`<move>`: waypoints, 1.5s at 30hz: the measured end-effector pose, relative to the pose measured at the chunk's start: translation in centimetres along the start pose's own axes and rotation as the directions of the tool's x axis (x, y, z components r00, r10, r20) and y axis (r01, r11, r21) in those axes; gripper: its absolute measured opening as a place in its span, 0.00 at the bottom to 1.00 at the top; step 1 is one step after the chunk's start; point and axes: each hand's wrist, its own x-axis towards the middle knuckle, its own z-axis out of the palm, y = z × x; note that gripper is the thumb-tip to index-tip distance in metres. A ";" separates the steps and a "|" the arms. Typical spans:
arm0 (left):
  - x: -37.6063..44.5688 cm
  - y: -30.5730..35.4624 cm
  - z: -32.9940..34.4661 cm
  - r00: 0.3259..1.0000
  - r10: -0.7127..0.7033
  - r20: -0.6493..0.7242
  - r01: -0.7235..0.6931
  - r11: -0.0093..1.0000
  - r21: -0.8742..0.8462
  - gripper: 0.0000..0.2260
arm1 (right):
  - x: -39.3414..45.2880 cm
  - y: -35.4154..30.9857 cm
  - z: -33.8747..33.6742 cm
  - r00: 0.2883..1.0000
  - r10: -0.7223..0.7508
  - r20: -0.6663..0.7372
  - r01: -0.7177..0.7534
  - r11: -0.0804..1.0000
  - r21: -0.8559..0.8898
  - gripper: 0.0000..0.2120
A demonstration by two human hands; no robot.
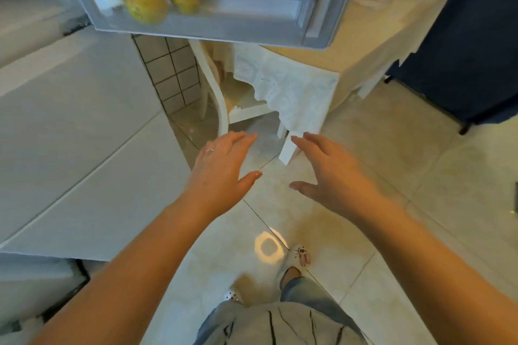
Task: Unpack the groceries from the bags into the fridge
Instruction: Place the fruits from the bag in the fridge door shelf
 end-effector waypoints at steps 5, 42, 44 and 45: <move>3.7 3.9 3.3 0.991 0.110 0.083 -0.109 0.994 -0.008 0.30 | -1.8 5.8 0.7 0.990 0.138 0.000 -0.137 0.985 0.101 0.39; 61.5 30.2 21.0 0.959 0.249 0.135 -0.246 0.968 -0.039 0.28 | 25.8 59.0 -13.7 0.950 0.310 -0.019 -0.298 0.925 0.235 0.38; 65.8 30.2 20.9 0.963 0.247 0.113 -0.244 0.969 -0.034 0.28 | 29.3 60.9 -15.3 0.954 0.300 -0.015 -0.289 0.932 0.219 0.38; 67.8 30.3 20.7 0.963 0.249 0.100 -0.248 0.969 -0.025 0.28 | 31.1 61.8 -16.1 0.956 0.292 -0.019 -0.281 0.936 0.213 0.38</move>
